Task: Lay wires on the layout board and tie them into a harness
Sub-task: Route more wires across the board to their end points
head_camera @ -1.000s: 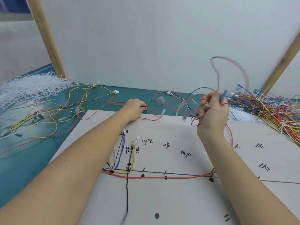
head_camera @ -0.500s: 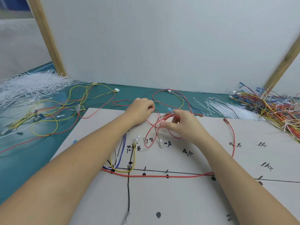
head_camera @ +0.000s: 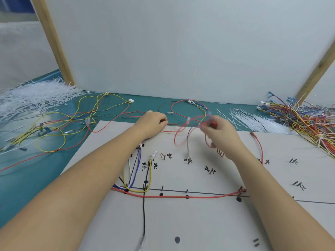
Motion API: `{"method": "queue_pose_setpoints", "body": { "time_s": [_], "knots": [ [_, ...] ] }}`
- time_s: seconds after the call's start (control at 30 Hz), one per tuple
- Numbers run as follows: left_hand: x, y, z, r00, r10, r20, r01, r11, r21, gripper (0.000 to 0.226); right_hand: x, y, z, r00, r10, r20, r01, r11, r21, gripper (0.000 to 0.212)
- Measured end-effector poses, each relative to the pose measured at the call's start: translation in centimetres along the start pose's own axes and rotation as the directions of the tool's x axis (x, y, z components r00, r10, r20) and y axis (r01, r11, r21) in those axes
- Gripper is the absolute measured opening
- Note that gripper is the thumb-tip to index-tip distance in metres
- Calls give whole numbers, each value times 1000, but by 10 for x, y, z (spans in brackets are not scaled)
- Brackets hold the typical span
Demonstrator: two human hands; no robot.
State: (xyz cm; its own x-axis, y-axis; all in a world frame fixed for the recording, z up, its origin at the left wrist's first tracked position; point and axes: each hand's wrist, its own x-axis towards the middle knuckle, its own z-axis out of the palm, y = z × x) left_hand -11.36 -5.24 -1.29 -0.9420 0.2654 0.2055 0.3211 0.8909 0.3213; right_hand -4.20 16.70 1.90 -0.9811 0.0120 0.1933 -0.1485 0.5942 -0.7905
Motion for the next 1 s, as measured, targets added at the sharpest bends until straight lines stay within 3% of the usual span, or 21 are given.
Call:
{"method": "queue_pose_setpoints", "body": {
  "time_s": [0.1, 0.23, 0.33, 0.4, 0.47, 0.63, 0.67, 0.77, 0.83, 0.9, 0.93, 1.0],
  "knots": [
    [2, -3, 3, 997, -56, -46, 57, 998, 8, 30, 4, -4, -14, 971, 110, -214, 6, 879, 476, 19],
    [8, -4, 6, 990, -124, -64, 128, 989, 78, 34, 4, -6, -22, 919, 144, -366, 148, 736, 660, 21],
    [12, -14, 5, 950, -303, -69, 306, 951, 34, 35, 4, -9, -27, 881, 223, -417, 201, 622, 757, 23],
    [12, -22, 2, 926, -360, -113, 363, 932, 3, 37, 6, -9, -32, 870, 247, -427, 221, 578, 786, 22],
    [13, -25, -3, 920, -365, -144, 359, 931, -66, 42, 7, -8, -31, 877, 237, -418, 205, 602, 772, 23],
    [18, -4, -27, 867, -492, -83, 417, 804, -423, 51, 8, -7, -25, 880, 239, -411, 171, 647, 743, 24],
    [17, 3, -32, 868, -489, -83, 419, 812, -405, 51, 9, -6, -27, 872, 265, -411, 162, 636, 754, 24],
    [2, 26, -36, 921, -370, -121, 359, 927, -105, 52, 9, -4, -31, 842, 348, -413, 161, 569, 806, 21],
    [-9, 39, -33, 943, -327, 54, 331, 935, -127, 46, 8, -6, -34, 829, 369, -420, 198, 507, 839, 19],
    [-16, 50, -28, 902, -290, 319, 375, 893, -250, 31, 8, -8, -36, 835, 359, -417, 241, 443, 864, 18],
    [-13, 53, -25, 898, -263, 353, 368, 888, -275, 27, 8, -8, -36, 844, 349, -408, 248, 421, 872, 19],
    [-5, 55, -24, 924, -246, 291, 333, 893, -302, 32, 8, -6, -35, 868, 324, -375, 221, 425, 878, 20]
  ]
}}
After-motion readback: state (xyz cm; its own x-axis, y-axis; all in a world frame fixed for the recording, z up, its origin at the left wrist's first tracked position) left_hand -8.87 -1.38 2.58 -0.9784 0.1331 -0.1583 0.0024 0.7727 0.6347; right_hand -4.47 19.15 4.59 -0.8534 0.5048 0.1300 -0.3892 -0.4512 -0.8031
